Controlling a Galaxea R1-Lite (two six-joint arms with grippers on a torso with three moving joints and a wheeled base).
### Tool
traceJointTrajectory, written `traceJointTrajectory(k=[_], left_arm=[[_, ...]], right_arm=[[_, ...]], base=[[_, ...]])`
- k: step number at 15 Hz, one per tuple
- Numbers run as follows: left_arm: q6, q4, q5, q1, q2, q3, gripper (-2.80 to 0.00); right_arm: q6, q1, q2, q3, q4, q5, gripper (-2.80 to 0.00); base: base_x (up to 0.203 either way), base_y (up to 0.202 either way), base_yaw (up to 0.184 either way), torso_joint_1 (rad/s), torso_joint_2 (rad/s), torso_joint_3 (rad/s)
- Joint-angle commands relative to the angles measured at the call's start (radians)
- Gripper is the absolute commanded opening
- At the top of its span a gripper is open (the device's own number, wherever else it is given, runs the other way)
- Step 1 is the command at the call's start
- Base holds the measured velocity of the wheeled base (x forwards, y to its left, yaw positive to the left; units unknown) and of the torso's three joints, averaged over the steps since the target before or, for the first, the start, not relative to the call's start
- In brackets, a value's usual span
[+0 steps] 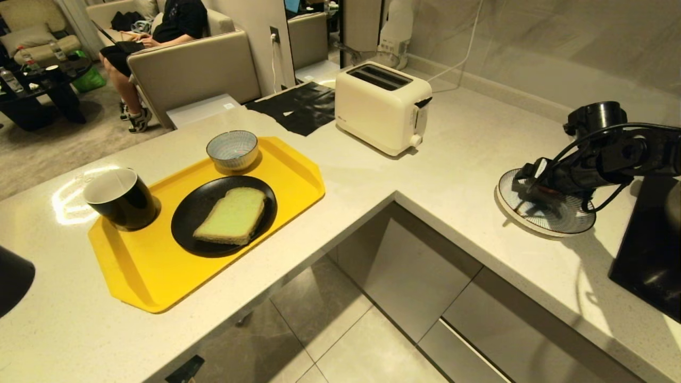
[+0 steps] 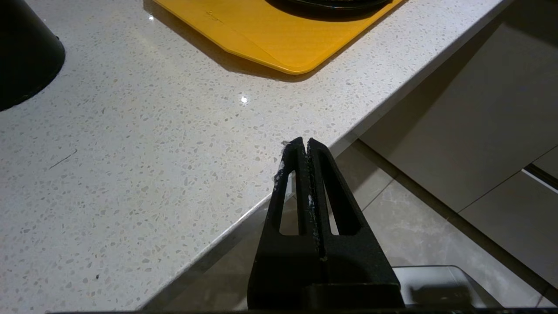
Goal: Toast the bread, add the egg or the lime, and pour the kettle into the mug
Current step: Pick up the egg
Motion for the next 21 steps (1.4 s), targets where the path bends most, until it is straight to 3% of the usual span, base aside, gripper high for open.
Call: traceJointTrajectory(k=[1,21], left_arm=[[0.000,-0.001,0.000,0.000,-0.001,0.000,-2.80],[-0.001,0.000,0.000,0.000,0.000,0.000,-2.80]], right_arm=[[0.000,-0.001,0.005,0.001,0.002,-0.002,0.00],[-0.005,-0.032,-0.017,-0.006,0.001,-0.002,0.00]], base=[[0.000,0.000,0.000,0.000,0.00,0.000],[0.000,0.000,0.000,0.000,0.00,0.000]])
